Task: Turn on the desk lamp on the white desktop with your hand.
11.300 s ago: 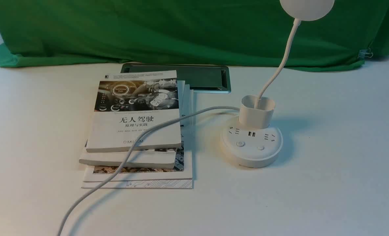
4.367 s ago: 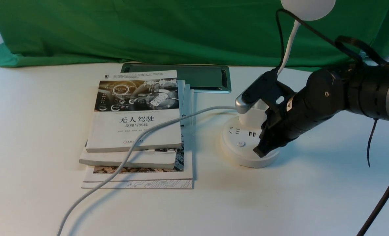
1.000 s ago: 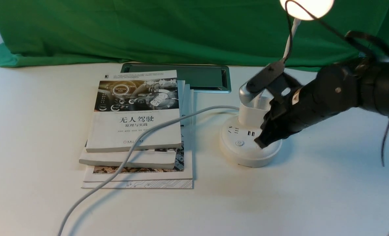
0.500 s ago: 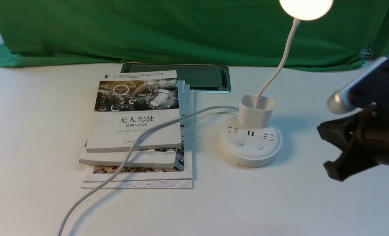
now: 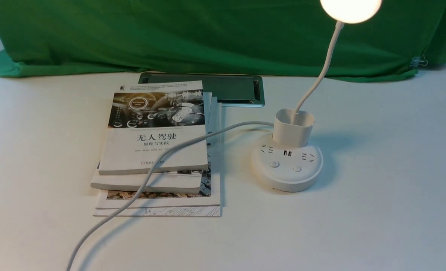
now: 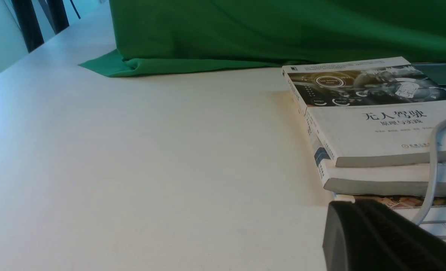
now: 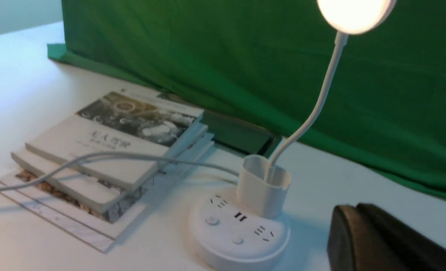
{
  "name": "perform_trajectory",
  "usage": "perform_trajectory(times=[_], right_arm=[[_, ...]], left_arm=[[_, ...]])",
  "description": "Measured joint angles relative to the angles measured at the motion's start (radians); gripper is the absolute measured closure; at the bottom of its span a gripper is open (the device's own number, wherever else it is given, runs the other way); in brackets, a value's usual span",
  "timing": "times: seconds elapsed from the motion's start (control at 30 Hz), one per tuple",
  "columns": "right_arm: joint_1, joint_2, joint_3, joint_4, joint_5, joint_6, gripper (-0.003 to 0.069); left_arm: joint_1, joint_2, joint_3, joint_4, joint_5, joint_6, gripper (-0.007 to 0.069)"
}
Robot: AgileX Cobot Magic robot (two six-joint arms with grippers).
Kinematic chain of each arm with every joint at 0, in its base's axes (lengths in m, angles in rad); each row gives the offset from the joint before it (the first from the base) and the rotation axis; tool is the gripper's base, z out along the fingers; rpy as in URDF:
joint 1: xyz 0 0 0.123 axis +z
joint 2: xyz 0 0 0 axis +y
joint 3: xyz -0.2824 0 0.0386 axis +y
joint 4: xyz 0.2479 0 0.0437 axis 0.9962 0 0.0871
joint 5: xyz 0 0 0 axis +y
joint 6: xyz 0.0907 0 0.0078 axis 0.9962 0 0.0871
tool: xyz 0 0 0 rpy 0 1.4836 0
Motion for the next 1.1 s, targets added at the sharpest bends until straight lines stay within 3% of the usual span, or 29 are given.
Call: perform_trajectory(times=[1.1], right_arm=[[0.0, -0.028, 0.012, 0.0, 0.001, 0.083, 0.054]], left_arm=[[0.0, 0.0, 0.0, 0.0, 0.0, 0.0, 0.0603]])
